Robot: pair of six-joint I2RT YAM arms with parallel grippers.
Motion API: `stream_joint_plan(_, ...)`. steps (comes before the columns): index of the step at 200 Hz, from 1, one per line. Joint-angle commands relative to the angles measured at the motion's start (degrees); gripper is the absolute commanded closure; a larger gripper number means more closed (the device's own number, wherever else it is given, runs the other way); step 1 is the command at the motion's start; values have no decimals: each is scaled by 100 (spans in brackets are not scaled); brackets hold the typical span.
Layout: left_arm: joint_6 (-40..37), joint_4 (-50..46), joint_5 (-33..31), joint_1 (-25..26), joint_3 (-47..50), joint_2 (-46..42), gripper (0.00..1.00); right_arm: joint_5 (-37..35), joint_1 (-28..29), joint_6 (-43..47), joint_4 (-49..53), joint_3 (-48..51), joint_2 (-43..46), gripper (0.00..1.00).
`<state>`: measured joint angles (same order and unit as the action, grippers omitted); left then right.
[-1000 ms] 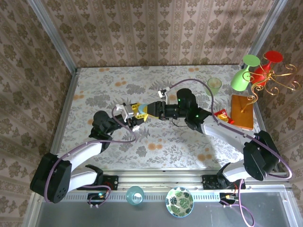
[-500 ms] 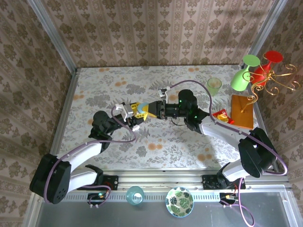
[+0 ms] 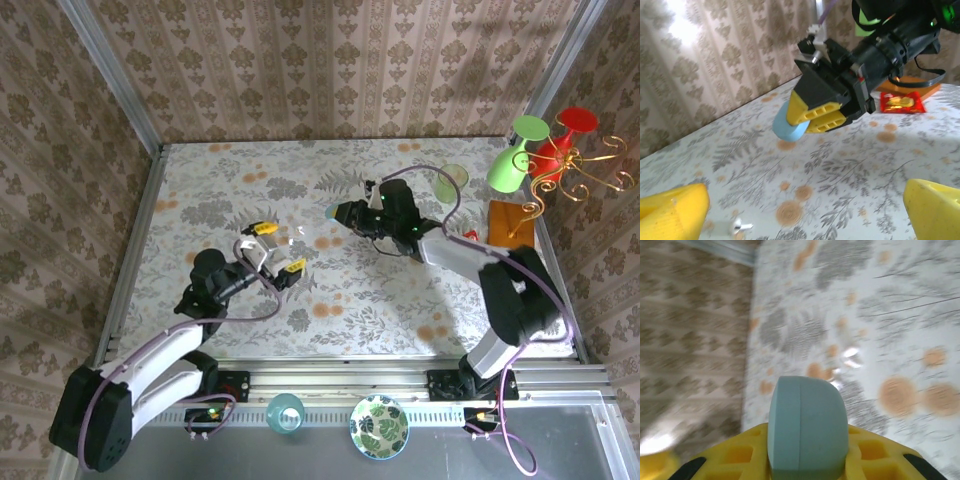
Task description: Insert wireless bluetooth earbuds into charging case
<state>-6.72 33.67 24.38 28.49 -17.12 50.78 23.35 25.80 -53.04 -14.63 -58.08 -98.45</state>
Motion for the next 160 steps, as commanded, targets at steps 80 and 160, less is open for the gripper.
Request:
stream_joint_plan(80,418,-987,-1756,-27,218,-416,0,-868,-465,169,1070,-3103,-3091,80)
stream_joint_plan(160,1307,-1471,-2289,-195,-39,-224,0,-1112,-681,501,1836,-3975,-3619,45)
